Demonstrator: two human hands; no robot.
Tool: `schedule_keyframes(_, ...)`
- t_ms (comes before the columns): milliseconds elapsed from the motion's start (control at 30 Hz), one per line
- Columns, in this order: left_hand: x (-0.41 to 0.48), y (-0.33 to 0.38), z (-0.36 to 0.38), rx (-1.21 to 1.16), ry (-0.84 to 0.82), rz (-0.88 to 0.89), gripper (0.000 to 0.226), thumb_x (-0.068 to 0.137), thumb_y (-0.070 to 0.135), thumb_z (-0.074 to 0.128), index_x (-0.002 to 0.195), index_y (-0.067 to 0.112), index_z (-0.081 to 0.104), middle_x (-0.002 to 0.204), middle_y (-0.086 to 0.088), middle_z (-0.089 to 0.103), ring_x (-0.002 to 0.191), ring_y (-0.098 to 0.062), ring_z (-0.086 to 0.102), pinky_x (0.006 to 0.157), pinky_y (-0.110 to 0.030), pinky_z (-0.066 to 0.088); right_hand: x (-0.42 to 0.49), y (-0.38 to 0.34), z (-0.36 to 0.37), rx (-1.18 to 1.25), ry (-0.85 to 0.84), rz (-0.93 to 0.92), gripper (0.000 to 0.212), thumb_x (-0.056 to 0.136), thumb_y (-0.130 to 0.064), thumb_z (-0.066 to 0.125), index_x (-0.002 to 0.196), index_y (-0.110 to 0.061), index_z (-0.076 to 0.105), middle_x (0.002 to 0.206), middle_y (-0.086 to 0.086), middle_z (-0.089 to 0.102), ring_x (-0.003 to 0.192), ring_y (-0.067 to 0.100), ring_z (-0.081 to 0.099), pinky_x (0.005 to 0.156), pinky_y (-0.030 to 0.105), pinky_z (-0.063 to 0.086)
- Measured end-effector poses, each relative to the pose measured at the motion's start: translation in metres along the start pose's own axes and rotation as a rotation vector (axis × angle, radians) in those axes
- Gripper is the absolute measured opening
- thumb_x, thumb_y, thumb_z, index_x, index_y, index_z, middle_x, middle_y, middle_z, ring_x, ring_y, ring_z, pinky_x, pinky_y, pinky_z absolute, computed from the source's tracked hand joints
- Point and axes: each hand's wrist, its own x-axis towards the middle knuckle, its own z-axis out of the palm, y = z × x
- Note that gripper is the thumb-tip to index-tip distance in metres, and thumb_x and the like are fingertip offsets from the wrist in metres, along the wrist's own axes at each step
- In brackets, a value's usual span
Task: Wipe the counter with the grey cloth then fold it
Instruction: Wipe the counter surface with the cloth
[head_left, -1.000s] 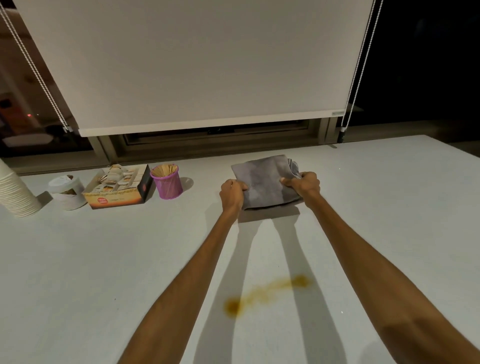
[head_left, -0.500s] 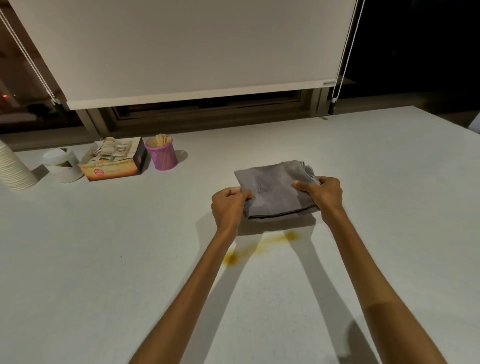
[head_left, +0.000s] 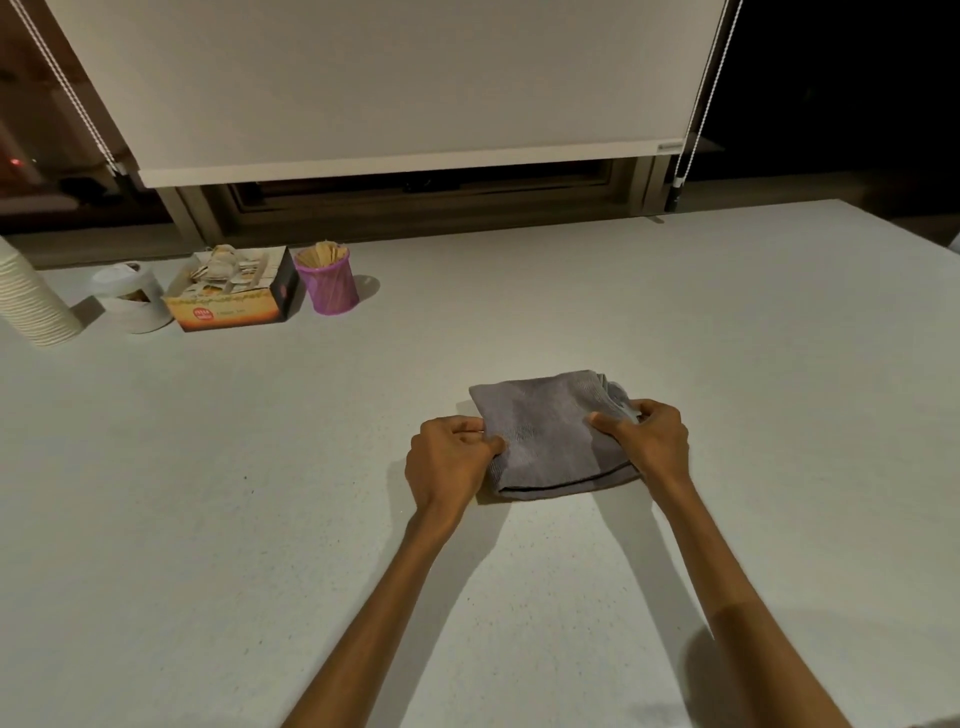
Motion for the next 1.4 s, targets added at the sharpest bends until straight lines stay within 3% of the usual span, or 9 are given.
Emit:
schedule_keyframes(100, -0.001, -0.009, -0.005, 0.091, 0.014, 0.052, 0.041, 0.065, 0.041, 0.083, 0.099, 0.020, 0.073, 0.086, 0.002, 0.076, 0.066, -0.007, 0.062, 0.069, -0.025, 0.054, -0.001, 0.001, 0.005, -0.193, 0.057, -0.028, 0.053, 0.075, -0.031, 0.081, 0.119, -0.006, 0.062, 0.117, 0.015, 0.064, 0.100, 0.029, 0.062, 0.079, 0.031, 0.048)
schedule_keyframes(167, 0.002, -0.013, -0.012, 0.133, 0.028, 0.098, 0.043, 0.068, 0.046, 0.079, 0.104, 0.024, 0.069, 0.086, 0.004, 0.075, 0.070, -0.008, 0.065, 0.070, -0.027, 0.056, -0.003, -0.003, 0.011, -0.376, 0.147, -0.106, 0.065, 0.076, -0.028, 0.080, 0.131, -0.010, 0.052, 0.135, 0.018, 0.047, 0.123, 0.034, 0.046, 0.099, 0.044, 0.033)
schedule_keyframes(267, 0.010, -0.014, -0.026, 0.161, 0.080, 0.176, 0.033, 0.076, 0.044, 0.072, 0.102, 0.024, 0.069, 0.090, 0.007, 0.074, 0.077, -0.010, 0.069, 0.073, -0.028, 0.057, -0.008, -0.015, 0.025, -0.441, 0.177, -0.289, 0.058, 0.079, -0.029, 0.075, 0.131, -0.016, 0.053, 0.139, 0.015, 0.042, 0.130, 0.031, 0.036, 0.100, 0.044, 0.026)
schedule_keyframes(400, 0.024, -0.023, -0.047, 0.115, 0.062, 0.249, 0.018, 0.087, 0.026, 0.065, 0.101, 0.017, 0.072, 0.103, -0.001, 0.075, 0.094, -0.016, 0.070, 0.082, -0.027, 0.054, -0.016, -0.024, 0.048, -0.460, 0.012, -0.461, 0.044, 0.083, -0.047, 0.065, 0.123, -0.028, 0.060, 0.132, 0.005, 0.052, 0.126, 0.023, 0.042, 0.100, 0.043, 0.024)
schedule_keyframes(533, 0.022, -0.047, -0.071, 0.184, 0.042, 0.301, 0.028, 0.094, 0.027, 0.054, 0.115, 0.014, 0.067, 0.122, -0.005, 0.069, 0.113, -0.020, 0.063, 0.101, -0.037, 0.050, -0.019, -0.017, 0.061, -0.597, -0.088, -0.463, 0.060, 0.083, -0.069, 0.050, 0.136, -0.041, 0.048, 0.150, 0.004, 0.039, 0.143, 0.028, 0.026, 0.110, 0.063, 0.015)
schedule_keyframes(700, 0.014, -0.082, -0.082, 0.561, 0.006, 0.216, 0.049, 0.101, 0.032, 0.030, 0.147, 0.015, 0.034, 0.159, -0.010, 0.026, 0.150, -0.022, 0.013, 0.122, -0.048, 0.007, -0.027, 0.005, 0.080, -0.921, -0.199, -0.476, 0.087, 0.075, -0.090, 0.016, 0.151, -0.049, 0.006, 0.165, 0.008, 0.004, 0.149, 0.040, -0.009, 0.108, 0.072, -0.013)
schedule_keyframes(833, 0.015, -0.094, -0.080, 0.686, -0.047, 0.171, 0.056, 0.102, 0.037, 0.017, 0.153, 0.014, 0.015, 0.163, -0.011, 0.010, 0.151, -0.022, 0.001, 0.123, -0.049, -0.003, -0.031, 0.009, 0.088, -0.941, -0.165, -0.480, 0.091, 0.071, -0.094, 0.009, 0.151, -0.050, 0.001, 0.165, 0.010, 0.002, 0.149, 0.042, -0.010, 0.104, 0.075, -0.016)
schedule_keyframes(1133, 0.014, -0.112, -0.093, 0.669, -0.070, 0.276, 0.055, 0.100, 0.041, 0.013, 0.153, 0.023, 0.013, 0.163, -0.003, 0.011, 0.151, -0.014, 0.002, 0.124, -0.043, 0.001, 0.060, -0.036, 0.127, -0.912, -0.301, -0.349, 0.097, 0.065, -0.097, 0.018, 0.150, -0.052, 0.006, 0.165, 0.005, 0.000, 0.149, 0.040, -0.009, 0.102, 0.080, -0.008)
schedule_keyframes(1400, 0.015, -0.113, -0.091, 0.690, -0.068, 0.275, 0.056, 0.100, 0.042, 0.010, 0.153, 0.023, 0.010, 0.163, -0.002, 0.008, 0.151, -0.013, 0.000, 0.124, -0.042, -0.001, -0.054, -0.005, 0.110, -0.914, -0.242, -0.541, 0.087, 0.075, -0.089, 0.018, 0.150, -0.047, 0.016, 0.164, 0.001, 0.014, 0.148, 0.037, 0.010, 0.109, 0.074, 0.003)
